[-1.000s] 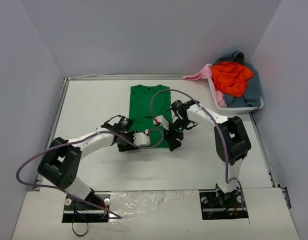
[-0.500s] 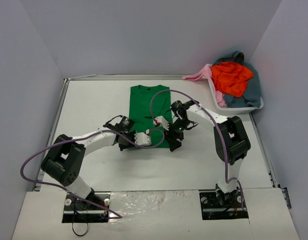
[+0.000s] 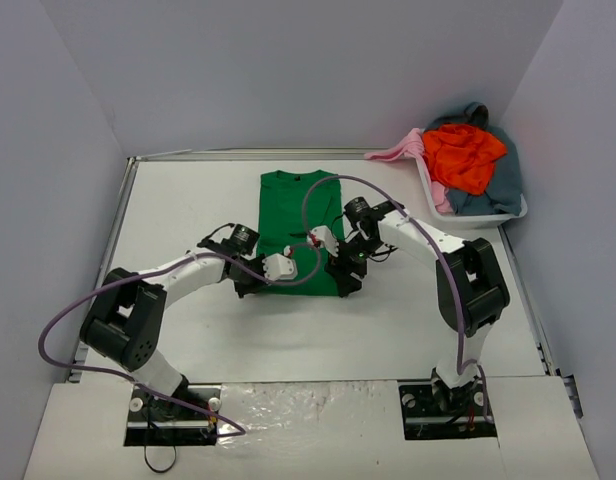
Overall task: Fold and stack the t-shirts
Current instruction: Grab one side of the 2/3 rectangular tshirt with both arms
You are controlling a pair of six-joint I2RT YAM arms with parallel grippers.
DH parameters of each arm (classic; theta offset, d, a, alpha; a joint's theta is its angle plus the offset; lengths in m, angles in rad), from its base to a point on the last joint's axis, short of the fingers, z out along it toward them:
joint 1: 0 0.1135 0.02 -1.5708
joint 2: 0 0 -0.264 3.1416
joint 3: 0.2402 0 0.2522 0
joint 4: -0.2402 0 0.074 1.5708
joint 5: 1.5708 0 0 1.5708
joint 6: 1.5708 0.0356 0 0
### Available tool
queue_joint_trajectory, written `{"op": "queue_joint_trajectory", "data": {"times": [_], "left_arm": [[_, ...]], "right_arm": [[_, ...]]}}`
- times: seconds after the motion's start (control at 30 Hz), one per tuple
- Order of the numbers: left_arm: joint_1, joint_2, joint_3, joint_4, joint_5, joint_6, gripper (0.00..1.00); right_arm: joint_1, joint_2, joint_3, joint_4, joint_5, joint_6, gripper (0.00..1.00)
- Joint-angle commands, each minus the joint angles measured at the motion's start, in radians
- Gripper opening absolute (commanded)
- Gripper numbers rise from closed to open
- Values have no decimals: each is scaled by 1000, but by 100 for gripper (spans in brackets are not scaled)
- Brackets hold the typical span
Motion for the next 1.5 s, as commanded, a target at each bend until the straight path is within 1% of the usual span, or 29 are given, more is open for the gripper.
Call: {"op": "queue_joint_trajectory", "data": {"times": [0.0, 0.13, 0.33, 0.53, 0.93, 1.17, 1.47], "left_arm": [[36, -22, 60, -62, 122, -64, 2], [46, -13, 69, -76, 149, -76, 2], [46, -5, 76, -90, 150, -87, 2], [47, 3, 86, -101, 148, -89, 2], [62, 27, 87, -98, 154, -90, 2], [78, 50, 86, -93, 186, -95, 2], [78, 69, 92, -104, 192, -95, 2]], "right_arm": [[4, -100, -34, 90, 33, 53, 54], [12, -140, -94, 188, 77, 78, 54], [35, -137, -152, 213, 107, 33, 55], [41, -105, -212, 288, 137, 27, 56], [53, -30, -234, 299, 125, 9, 56], [56, -116, -270, 342, 117, 45, 56], [64, -243, -297, 379, 182, 76, 56]]}}
